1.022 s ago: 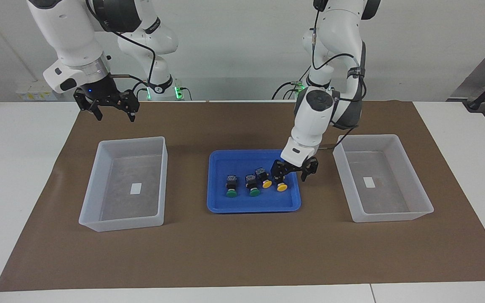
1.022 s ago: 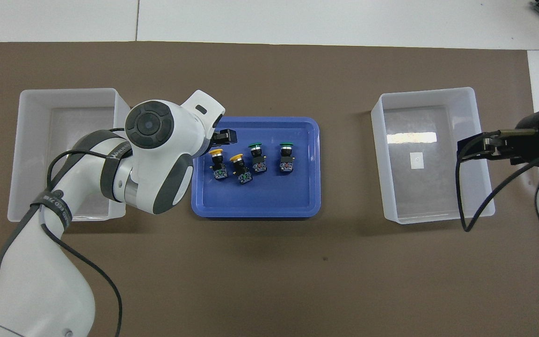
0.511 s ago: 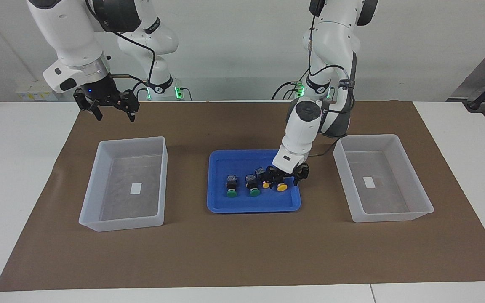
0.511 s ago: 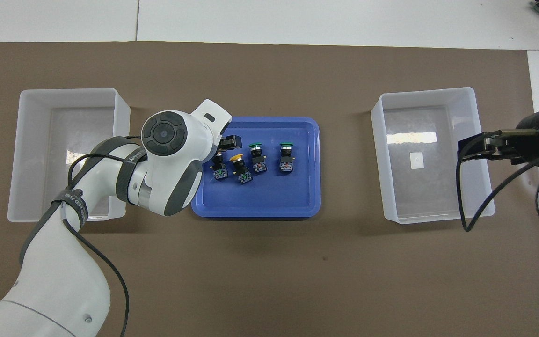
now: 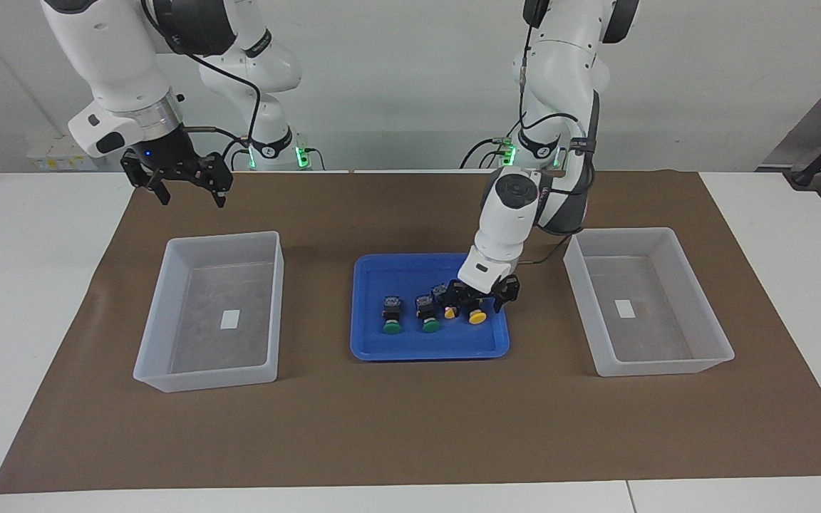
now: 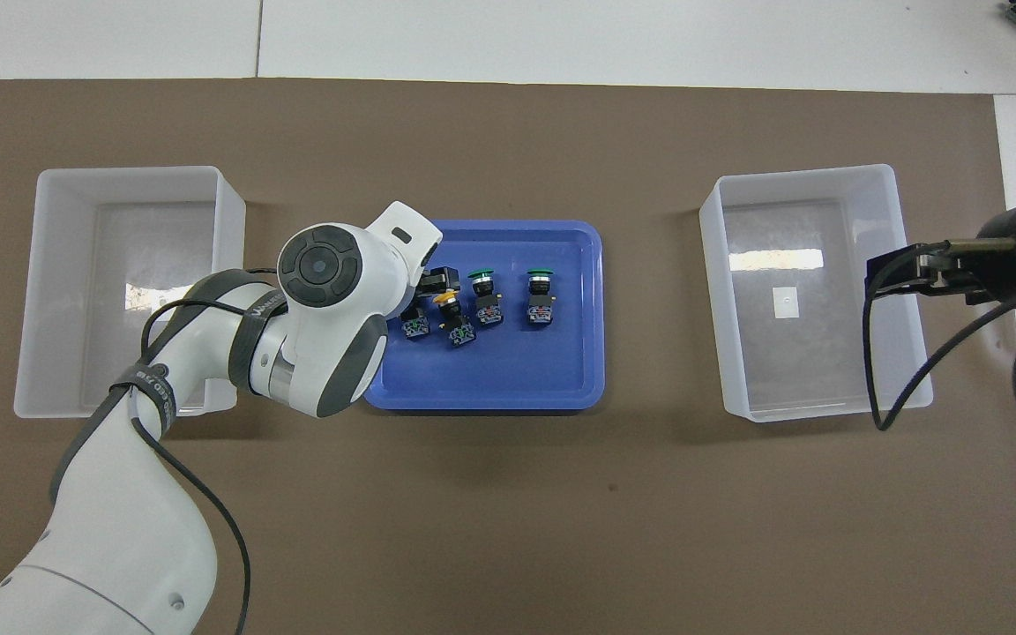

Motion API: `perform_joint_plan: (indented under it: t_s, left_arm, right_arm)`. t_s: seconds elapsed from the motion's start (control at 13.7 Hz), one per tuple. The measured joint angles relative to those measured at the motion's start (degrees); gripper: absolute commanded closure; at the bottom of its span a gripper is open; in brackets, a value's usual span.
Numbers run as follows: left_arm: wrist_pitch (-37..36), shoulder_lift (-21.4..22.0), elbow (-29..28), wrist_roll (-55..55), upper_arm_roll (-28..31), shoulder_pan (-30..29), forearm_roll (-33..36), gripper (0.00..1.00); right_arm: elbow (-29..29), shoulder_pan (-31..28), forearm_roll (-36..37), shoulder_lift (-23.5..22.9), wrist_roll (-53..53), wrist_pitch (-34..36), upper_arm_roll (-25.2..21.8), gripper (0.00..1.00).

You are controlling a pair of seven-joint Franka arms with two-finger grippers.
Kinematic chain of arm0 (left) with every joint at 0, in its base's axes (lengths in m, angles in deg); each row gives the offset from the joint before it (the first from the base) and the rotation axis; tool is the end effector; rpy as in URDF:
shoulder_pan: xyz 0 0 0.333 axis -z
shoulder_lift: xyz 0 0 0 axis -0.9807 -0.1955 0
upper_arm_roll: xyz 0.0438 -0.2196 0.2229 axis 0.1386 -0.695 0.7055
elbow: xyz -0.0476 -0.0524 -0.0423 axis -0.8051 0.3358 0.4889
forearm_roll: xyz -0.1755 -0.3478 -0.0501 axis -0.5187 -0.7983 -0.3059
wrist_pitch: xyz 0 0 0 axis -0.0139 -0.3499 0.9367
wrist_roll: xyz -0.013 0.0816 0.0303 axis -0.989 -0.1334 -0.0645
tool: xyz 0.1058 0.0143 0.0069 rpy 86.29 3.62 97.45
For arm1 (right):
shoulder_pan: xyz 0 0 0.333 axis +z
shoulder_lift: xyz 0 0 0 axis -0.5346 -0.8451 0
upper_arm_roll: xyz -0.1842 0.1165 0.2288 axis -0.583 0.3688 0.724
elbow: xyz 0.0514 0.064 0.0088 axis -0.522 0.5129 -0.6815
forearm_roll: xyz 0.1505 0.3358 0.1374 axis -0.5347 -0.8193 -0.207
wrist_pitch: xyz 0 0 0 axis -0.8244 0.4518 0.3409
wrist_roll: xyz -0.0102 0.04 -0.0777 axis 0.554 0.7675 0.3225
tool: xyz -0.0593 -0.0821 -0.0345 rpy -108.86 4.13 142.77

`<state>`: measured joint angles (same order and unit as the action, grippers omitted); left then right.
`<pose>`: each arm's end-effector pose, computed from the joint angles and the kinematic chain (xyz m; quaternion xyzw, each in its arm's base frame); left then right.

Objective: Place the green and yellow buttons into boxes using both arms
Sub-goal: 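Lift the yellow button and carry it into the nearby clear bin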

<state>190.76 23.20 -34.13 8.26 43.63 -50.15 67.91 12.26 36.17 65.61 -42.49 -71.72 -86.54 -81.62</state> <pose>0.5665 -0.3085 0.3180 0.9954 0.0397 0.0701 0.0516 0.5530 0.0305 0.6067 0.9994 -0.0329 0.0079 0.0084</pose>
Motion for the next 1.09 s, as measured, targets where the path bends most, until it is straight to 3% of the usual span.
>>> perform_joint_plan:
  t_s: [0.44,0.8,1.09]
  left_arm:
    - [1.05,0.00,-0.90,1.07,0.34,0.44,0.00,0.19]
    - [1.55,0.01,-1.68,1.07,0.79,0.34,0.00,0.33]
    - [3.64,0.00,-3.50,1.07,0.79,0.34,0.00,0.53]
  right_arm:
    - [0.28,4.38,-0.03,-2.04,-4.29,-6.24,0.12,0.00]
    - [0.35,5.73,-0.03,-3.01,-6.18,-6.84,0.13,0.00]
    - [0.77,7.79,-0.03,-3.97,-7.15,-9.13,0.19,0.00]
